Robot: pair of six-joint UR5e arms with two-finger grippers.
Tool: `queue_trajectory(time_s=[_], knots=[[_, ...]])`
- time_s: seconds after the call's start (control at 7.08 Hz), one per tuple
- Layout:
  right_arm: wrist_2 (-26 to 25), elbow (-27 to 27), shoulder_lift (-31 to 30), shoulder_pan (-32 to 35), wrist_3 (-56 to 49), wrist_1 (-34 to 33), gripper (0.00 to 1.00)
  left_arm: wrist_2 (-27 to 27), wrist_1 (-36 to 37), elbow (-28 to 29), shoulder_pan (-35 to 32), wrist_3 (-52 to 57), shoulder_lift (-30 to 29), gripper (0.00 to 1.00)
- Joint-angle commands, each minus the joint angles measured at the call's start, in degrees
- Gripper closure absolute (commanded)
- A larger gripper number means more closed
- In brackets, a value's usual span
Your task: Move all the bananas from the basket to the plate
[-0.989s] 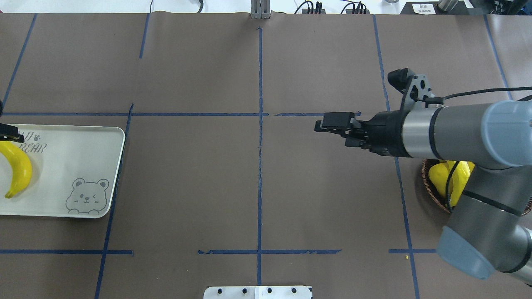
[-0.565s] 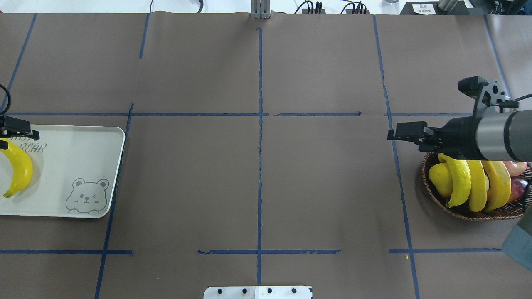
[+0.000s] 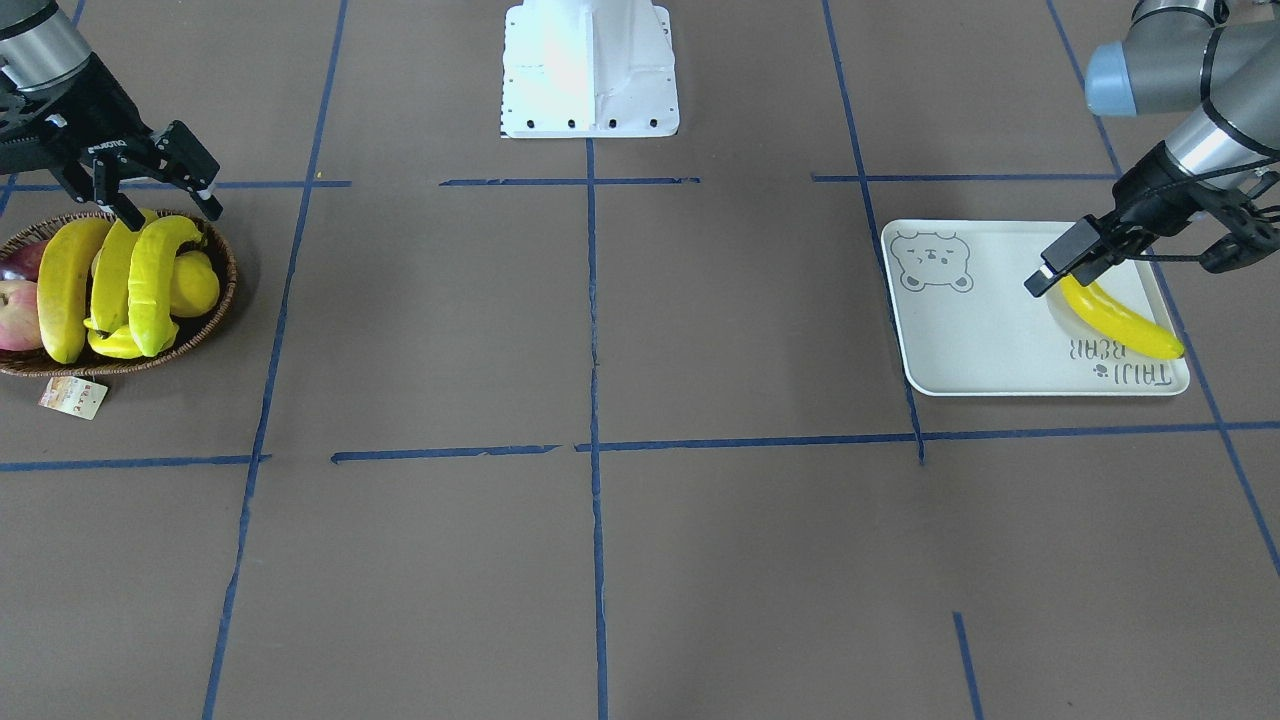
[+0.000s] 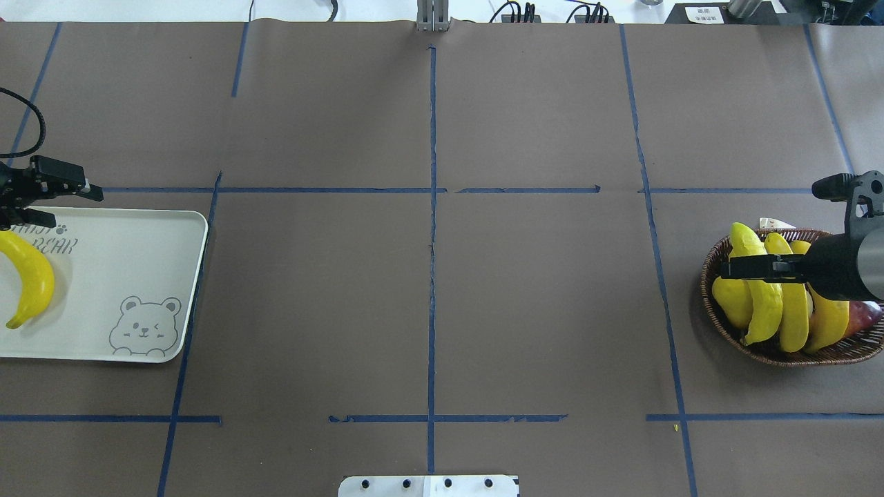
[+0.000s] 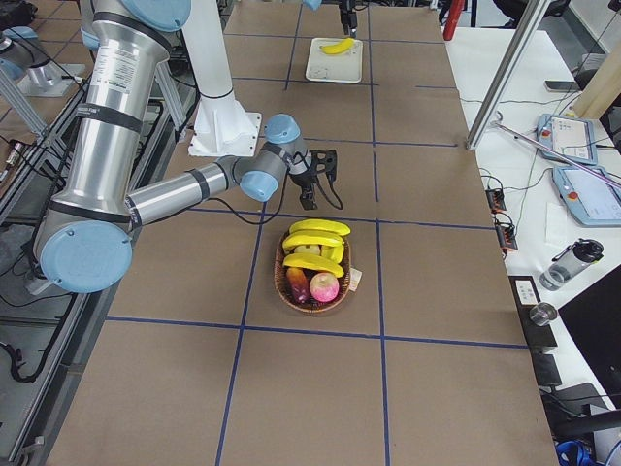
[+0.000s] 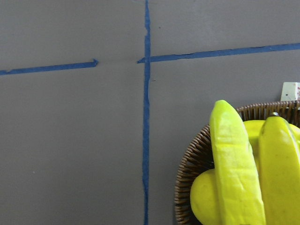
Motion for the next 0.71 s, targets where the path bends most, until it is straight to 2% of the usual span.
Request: queue_trajectory(time_s=[0.0, 0.56], knots=[[-1.9, -0.3, -0.2, -2.5, -1.0, -3.9, 0.01, 0.1, 0.0, -0.1, 0.5, -1.1, -0.9, 0.0], [-2.3, -2.9, 0.1, -3.4, -1.0, -4.7, 0.13, -0.1, 0.0, -0.2, 0.6, -1.0, -0.9, 0.0]])
